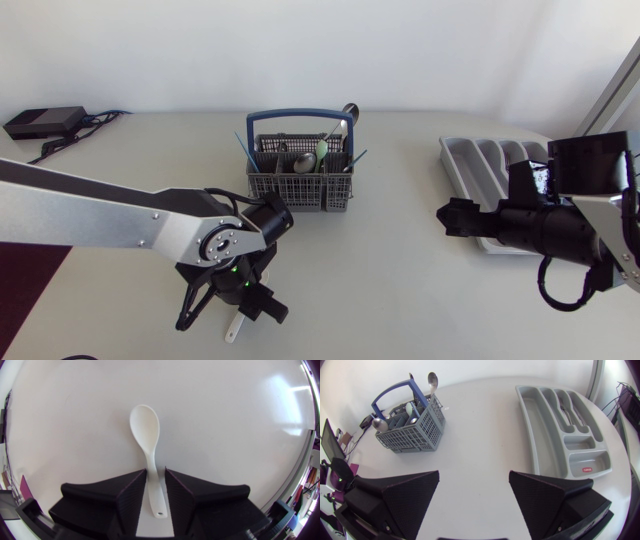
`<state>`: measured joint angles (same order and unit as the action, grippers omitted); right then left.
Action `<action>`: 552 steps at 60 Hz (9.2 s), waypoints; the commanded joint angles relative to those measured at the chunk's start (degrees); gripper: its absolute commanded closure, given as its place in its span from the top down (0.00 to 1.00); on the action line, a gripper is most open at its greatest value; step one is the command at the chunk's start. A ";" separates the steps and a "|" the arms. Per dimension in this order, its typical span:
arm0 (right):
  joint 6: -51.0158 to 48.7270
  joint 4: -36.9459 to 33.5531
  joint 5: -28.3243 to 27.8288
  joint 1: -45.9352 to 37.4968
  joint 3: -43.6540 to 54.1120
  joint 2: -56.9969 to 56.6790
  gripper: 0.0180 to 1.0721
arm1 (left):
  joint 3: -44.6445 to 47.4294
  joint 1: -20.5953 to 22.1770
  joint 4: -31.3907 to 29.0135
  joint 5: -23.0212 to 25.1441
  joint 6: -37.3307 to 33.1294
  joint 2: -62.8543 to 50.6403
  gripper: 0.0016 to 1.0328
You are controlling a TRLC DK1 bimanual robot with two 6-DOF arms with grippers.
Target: Sort the cutlery from the basket into the organizer compartments.
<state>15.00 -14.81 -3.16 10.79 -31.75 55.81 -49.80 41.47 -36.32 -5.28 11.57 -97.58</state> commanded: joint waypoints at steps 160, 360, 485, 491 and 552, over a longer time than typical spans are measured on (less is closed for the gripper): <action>-3.75 3.38 -24.88 11.45 -12.73 12.74 0.95 | -17.08 -0.60 26.03 8.35 17.43 7.49 0.03; -30.21 -2.42 -29.80 5.47 -14.40 21.97 0.07 | -23.76 -6.14 19.26 15.56 14.53 14.00 0.63; -123.81 -22.63 -7.04 -53.06 -41.91 52.91 0.07 | -12.69 -5.17 14.17 10.73 3.19 19.97 0.64; -126.54 -23.51 -4.22 -52.71 -42.08 53.79 0.07 | -12.60 -4.82 14.17 10.73 3.28 19.88 0.65; -128.65 -25.27 -0.45 -48.84 -47.62 58.53 0.37 | -12.43 -3.86 14.17 10.46 3.37 19.97 0.67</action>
<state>-113.58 -40.45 -2.94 -38.30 -78.32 113.82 -63.40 37.32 -22.41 5.50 15.16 -78.04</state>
